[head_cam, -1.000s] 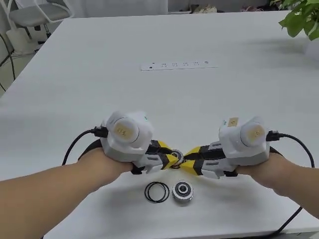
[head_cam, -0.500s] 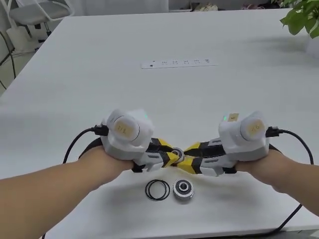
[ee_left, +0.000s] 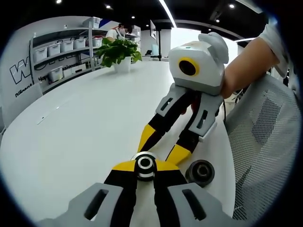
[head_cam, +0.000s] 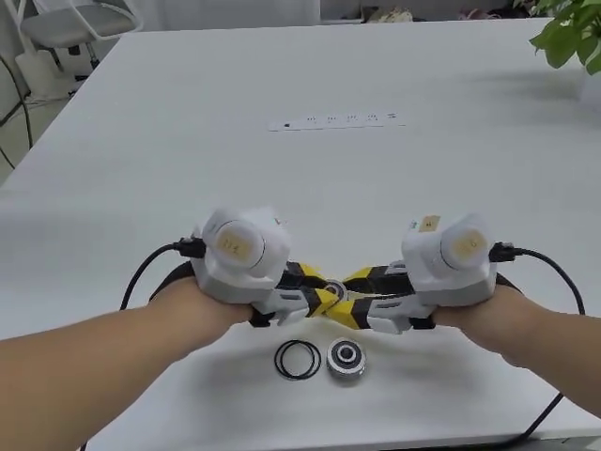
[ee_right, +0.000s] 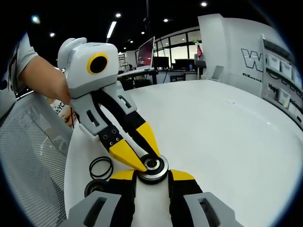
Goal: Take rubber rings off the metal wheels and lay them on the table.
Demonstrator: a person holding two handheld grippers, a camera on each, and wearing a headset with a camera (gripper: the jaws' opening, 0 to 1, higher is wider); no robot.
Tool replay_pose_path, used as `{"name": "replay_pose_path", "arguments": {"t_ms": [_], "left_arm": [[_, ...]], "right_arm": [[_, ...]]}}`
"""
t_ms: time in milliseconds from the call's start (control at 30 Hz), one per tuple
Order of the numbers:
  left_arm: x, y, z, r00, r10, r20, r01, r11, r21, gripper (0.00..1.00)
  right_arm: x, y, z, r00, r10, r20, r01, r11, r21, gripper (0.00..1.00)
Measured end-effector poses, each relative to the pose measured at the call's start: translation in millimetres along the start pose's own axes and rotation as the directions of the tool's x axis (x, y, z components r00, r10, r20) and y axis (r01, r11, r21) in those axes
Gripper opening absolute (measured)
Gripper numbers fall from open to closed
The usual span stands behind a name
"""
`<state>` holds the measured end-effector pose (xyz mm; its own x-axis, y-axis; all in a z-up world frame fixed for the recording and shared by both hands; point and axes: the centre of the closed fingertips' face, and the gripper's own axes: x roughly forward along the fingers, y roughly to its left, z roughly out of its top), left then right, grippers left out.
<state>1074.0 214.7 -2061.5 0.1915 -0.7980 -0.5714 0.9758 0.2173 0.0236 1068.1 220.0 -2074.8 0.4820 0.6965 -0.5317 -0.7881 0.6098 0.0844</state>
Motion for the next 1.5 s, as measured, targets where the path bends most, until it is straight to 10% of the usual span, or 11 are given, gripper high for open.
{"name": "replay_pose_path", "arguments": {"t_ms": [967, 1500], "left_arm": [[-0.1, 0.5, 0.0, 0.9999, 0.013, 0.003, -0.013, 1.0, -0.008, 0.07], [0.2, 1.2, 0.1, 0.9998, 0.018, -0.004, -0.018, 1.0, -0.006, 0.07]], "right_arm": [[-10.0, -4.0, -8.9, 0.9993, -0.011, -0.035, 0.011, 1.0, -0.004, 0.01], [-14.5, -8.8, -7.4, 0.9998, -0.015, -0.013, 0.017, 0.991, 0.135, 0.0]]}}
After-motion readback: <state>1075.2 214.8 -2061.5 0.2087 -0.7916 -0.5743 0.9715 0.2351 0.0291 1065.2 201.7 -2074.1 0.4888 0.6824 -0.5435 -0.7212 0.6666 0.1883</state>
